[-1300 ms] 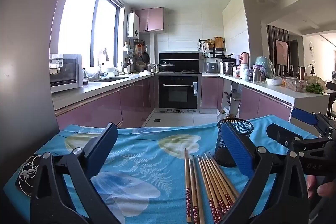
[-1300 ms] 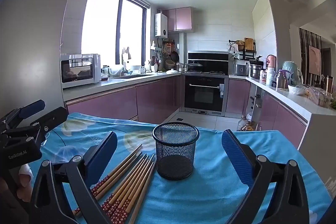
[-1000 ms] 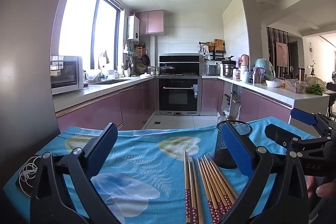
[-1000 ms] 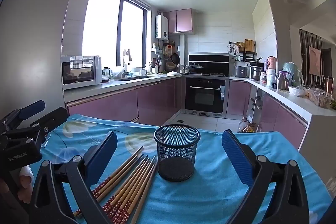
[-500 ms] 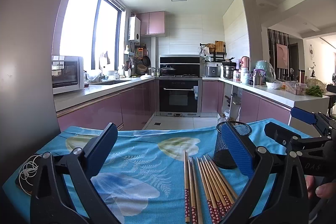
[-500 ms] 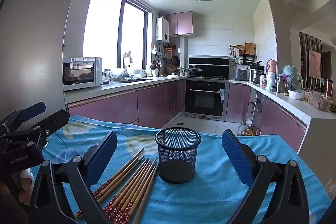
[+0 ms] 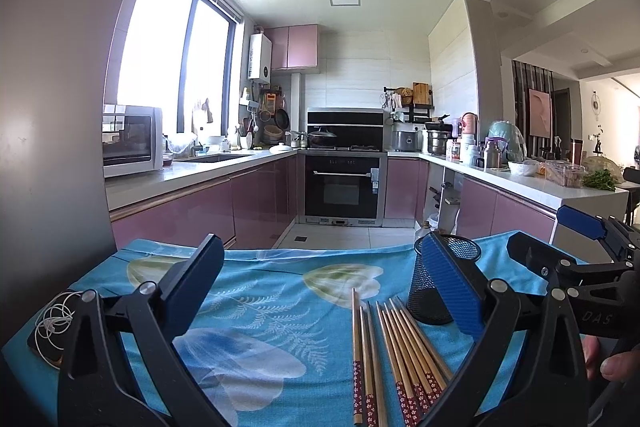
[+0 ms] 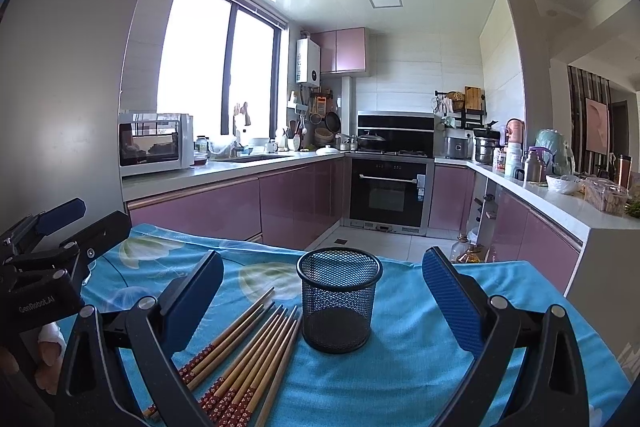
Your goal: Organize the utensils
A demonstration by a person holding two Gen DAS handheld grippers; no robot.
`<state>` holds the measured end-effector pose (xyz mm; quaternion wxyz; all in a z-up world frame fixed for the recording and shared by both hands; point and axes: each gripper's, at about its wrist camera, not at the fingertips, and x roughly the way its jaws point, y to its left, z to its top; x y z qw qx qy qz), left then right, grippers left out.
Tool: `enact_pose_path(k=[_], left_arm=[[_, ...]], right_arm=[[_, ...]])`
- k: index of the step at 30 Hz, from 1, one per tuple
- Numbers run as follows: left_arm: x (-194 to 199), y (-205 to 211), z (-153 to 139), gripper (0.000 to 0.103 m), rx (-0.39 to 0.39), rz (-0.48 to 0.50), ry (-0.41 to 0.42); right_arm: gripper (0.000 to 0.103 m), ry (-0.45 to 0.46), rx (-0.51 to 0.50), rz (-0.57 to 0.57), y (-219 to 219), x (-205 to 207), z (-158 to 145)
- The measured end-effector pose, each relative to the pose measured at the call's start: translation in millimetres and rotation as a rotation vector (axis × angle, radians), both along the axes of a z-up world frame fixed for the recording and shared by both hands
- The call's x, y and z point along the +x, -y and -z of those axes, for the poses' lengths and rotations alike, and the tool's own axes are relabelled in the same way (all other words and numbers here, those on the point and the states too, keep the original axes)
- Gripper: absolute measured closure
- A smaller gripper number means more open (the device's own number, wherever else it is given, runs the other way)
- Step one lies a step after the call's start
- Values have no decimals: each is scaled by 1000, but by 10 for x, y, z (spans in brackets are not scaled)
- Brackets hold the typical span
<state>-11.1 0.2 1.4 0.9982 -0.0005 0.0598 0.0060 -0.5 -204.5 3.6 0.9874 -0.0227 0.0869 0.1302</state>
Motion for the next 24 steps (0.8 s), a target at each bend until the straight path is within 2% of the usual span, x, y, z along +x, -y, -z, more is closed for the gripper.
enact_pose_path(k=[24], left_arm=[[-6, 10, -1, 6, 0, -2, 2]], right_arm=[[7, 0, 10, 7, 23, 11, 44]])
